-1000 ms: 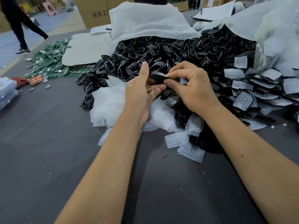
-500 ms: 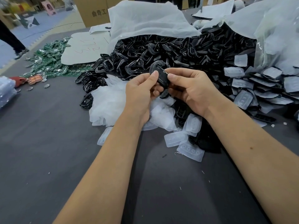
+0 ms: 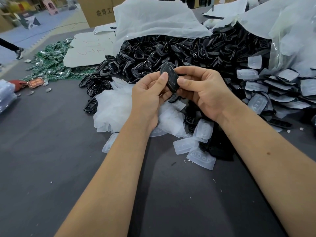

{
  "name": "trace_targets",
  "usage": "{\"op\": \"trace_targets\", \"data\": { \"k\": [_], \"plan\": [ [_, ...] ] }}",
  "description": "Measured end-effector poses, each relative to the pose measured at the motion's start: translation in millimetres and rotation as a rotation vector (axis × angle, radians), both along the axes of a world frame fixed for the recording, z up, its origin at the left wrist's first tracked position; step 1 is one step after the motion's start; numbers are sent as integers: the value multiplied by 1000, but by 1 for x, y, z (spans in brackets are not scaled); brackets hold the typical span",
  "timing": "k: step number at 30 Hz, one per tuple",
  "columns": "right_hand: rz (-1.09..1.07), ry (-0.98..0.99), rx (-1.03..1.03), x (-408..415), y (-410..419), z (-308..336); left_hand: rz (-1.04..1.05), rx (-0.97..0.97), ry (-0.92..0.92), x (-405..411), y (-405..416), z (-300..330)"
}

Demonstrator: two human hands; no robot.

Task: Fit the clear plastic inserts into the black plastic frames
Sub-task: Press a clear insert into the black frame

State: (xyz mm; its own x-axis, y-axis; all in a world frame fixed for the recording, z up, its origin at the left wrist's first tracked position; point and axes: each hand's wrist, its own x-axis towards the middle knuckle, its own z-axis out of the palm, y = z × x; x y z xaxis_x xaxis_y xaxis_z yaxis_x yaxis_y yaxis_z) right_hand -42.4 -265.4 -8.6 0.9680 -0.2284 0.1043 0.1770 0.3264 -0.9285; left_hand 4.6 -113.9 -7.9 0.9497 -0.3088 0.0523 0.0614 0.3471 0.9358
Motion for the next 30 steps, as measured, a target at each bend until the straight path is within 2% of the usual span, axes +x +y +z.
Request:
{"op": "trace_targets", "data": {
  "k": [4, 8, 12, 14, 16, 19, 21, 24, 27, 30],
  "plan": [
    [41, 16, -18, 0, 1, 0, -5, 27, -15, 2, 1, 0],
    [29, -45, -129, -1, 7, -3, -4, 29, -47, 3, 0, -3],
    [-247, -155, -458, 2, 7, -5, 26, 61, -70, 3, -3, -7],
    [-398, -216, -688, 3, 4, -6, 29, 64, -7, 3, -5, -6],
    [-451, -298, -898, 3, 2, -6, 5, 52, 54, 4, -5, -5],
    [-439, -414, -1072, 3, 6, -8, 5, 104, -1, 4, -4, -7],
    [-459, -400, -1020, 3, 7, -8, 28, 121, -35, 4, -3, -9],
    [-521, -269, -707, 3, 6, -6, 68, 138, -86, 5, -3, -11],
    [-383, -67, -329, 5, 5, -3, 79, 140, -124, 4, -4, -12],
    [-241, 78, -214, 5, 6, -3, 80, 138, -142, 4, -4, -13]
  ]
}}
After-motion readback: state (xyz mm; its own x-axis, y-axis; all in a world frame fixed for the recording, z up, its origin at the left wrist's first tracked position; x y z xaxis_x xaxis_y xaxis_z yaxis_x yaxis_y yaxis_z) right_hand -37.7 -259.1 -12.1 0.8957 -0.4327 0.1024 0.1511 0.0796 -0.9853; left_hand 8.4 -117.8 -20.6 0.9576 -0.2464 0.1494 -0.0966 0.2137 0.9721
